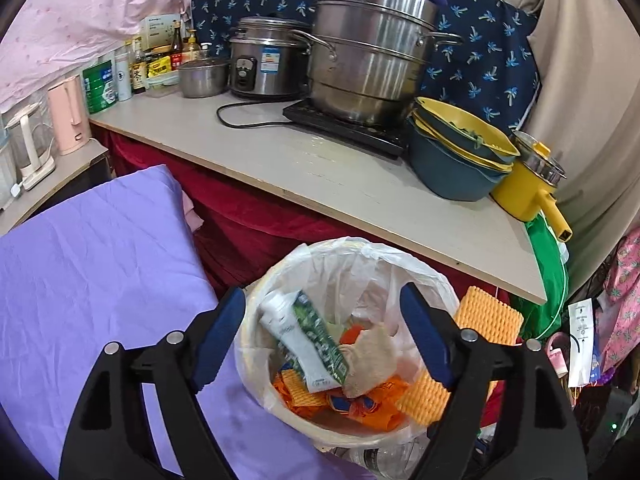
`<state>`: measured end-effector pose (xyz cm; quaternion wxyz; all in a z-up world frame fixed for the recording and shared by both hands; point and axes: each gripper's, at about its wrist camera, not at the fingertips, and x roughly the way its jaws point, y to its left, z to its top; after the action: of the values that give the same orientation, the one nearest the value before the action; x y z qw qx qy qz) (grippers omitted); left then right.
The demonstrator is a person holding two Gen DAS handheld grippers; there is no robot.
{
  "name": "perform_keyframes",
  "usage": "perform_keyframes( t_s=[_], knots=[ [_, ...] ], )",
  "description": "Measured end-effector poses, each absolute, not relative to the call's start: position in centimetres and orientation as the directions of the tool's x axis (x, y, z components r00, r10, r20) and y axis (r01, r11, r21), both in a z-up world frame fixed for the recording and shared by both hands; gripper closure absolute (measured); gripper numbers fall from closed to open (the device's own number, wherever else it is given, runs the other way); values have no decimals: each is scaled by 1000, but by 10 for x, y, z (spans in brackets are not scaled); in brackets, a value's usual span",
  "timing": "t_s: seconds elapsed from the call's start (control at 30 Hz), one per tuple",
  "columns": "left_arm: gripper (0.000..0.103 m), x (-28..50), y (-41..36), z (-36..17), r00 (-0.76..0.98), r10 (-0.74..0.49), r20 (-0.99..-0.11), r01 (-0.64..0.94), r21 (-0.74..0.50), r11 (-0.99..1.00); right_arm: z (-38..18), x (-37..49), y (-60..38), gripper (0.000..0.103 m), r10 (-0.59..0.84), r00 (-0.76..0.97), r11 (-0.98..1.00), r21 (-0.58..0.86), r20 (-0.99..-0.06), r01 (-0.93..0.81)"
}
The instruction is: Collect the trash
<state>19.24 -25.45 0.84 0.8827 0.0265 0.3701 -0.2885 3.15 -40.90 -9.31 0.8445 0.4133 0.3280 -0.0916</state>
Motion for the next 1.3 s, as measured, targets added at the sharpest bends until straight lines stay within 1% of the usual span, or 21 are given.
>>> perform_keyframes(
  t_s=[0.1, 0.17, 0.23, 0.3, 0.33, 0.37, 0.57, 0.77, 1.07, 1.3],
  knots=[
    [24, 193, -245, 9, 576, -474, -666, 512, -159, 844, -93, 49, -404, 93, 135, 764, 656, 634, -631, 409],
    [21, 192, -239, 9, 582, -465, -667, 502, -156, 851, -93, 61, -401, 92, 145, 758, 671, 626, -636, 397],
    [20, 191, -232, 7, 590, -450, -670, 492, -144, 859, -94, 72, -397, 88, 150, 751, 685, 616, -643, 390],
    [20, 189, -227, 6, 599, -437, -670, 487, -128, 864, -95, 80, -393, 78, 123, 742, 697, 589, -659, 408],
    [20, 188, -225, 4, 600, -432, -673, 486, -121, 865, -96, 81, -392, 64, 112, 741, 696, 585, -662, 417],
    [20, 187, -222, 3, 600, -428, -676, 486, -117, 866, -97, 80, -391, 59, 107, 745, 686, 591, -659, 424],
    [20, 180, -210, -2, 592, -420, -688, 477, -121, 870, -98, 66, -385, 59, 116, 742, 680, 598, -661, 426],
    [20, 163, -204, -1, 595, -412, -690, 476, -110, 873, -84, 49, -383, 59, 79, 752, 690, 580, -654, 432],
    [20, 137, -190, 8, 631, -382, -676, 466, -65, 883, -53, 26, -368, 57, -15, 758, 771, 475, -652, 424],
    [20, 116, -174, 16, 657, -357, -664, 448, -37, 893, -38, 12, -353, 56, -28, 763, 807, 436, -646, 398]
  ],
)
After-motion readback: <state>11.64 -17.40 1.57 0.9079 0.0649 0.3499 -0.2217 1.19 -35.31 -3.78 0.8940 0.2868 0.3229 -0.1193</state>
